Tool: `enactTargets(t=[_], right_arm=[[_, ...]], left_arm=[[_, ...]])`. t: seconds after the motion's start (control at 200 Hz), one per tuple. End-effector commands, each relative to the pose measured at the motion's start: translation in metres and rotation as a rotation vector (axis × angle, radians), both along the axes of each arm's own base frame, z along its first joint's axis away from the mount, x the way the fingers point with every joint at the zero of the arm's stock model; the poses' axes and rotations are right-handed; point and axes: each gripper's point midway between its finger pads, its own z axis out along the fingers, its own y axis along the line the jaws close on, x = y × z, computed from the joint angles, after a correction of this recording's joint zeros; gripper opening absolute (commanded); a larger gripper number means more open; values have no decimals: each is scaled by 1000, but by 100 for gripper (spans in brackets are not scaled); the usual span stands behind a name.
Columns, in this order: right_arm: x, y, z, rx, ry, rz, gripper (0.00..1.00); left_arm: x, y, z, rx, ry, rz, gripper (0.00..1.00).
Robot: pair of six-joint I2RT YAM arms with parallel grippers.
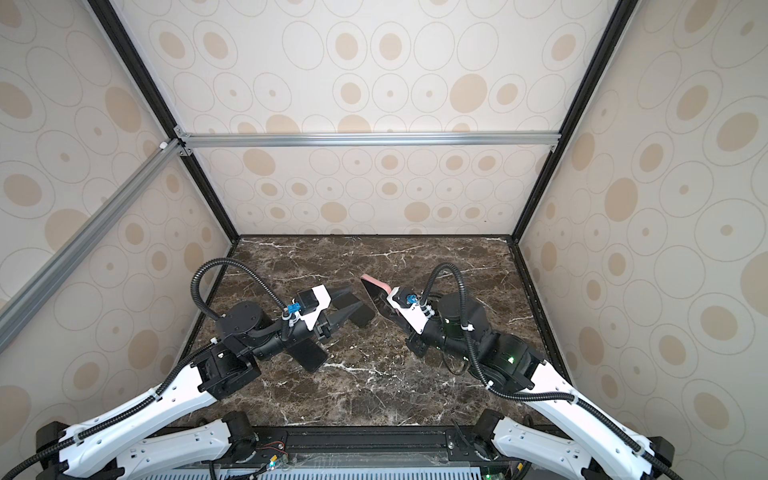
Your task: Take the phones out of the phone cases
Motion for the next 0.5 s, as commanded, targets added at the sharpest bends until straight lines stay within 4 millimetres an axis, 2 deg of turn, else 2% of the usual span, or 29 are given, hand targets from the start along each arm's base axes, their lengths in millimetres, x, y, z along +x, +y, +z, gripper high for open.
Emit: enactTargets(t=[0.0, 0.29, 0.495], right_arm=[[-5, 8, 22, 61, -35, 48, 0], [-10, 12, 23, 68, -34, 90, 0], [-12, 12, 24, 70, -37, 96, 0]], left_arm=[[0, 4, 24, -45, -69, 29, 33], [3, 6, 23, -45, -75, 55, 32], [4, 3, 20, -41, -69, 49, 27]])
